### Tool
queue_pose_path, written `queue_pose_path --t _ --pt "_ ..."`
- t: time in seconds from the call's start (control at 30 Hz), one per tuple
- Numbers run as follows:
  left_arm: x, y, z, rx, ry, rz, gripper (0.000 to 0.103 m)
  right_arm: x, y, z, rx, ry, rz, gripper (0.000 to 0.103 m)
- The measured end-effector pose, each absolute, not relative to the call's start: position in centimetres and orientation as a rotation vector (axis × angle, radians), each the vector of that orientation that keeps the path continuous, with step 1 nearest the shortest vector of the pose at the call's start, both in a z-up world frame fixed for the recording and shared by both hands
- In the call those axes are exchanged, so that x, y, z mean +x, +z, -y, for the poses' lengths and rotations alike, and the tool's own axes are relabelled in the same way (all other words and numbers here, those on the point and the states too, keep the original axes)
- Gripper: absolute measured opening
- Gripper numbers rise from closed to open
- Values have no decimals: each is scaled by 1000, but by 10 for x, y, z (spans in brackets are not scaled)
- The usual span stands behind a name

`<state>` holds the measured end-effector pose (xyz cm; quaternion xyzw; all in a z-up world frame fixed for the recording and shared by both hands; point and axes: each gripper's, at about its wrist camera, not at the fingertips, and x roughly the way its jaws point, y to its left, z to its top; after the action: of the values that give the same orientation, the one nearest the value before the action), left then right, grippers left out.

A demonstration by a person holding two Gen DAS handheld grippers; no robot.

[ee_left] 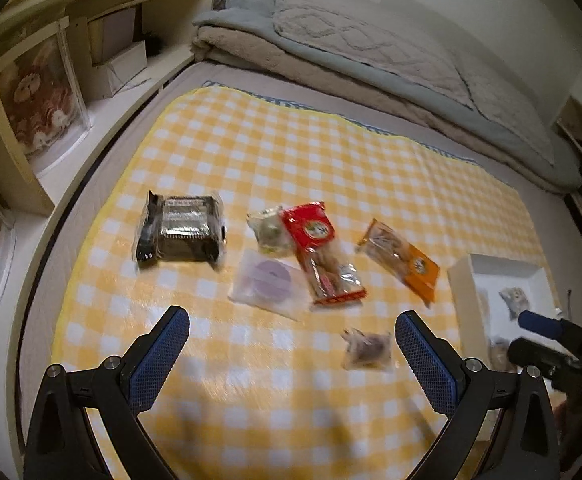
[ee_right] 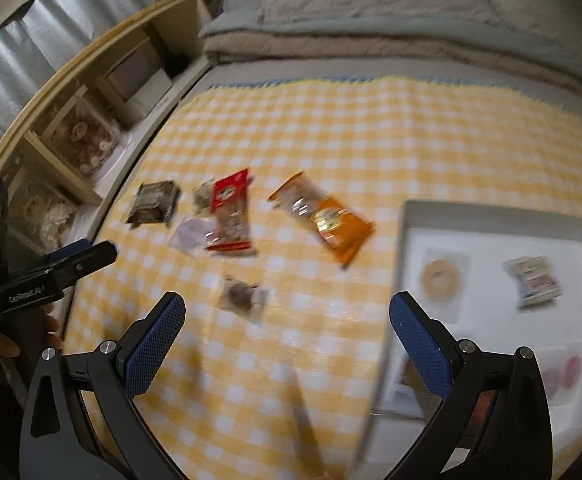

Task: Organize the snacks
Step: 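Move both tools back over the remaining snacks on the cloth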

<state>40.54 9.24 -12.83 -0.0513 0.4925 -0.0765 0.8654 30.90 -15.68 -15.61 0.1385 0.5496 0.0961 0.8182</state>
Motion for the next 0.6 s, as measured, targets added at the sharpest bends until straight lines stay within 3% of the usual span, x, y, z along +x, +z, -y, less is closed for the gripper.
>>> queue_pose_path --t 0.43,0.6 --pt "471 -199 -82 -107 -27 -1145 103 343 -219 110 362 194 -1300 103" --pt "497 -221 -71 -90 23 -1169 103 348 -240 104 369 196 -1348 88"
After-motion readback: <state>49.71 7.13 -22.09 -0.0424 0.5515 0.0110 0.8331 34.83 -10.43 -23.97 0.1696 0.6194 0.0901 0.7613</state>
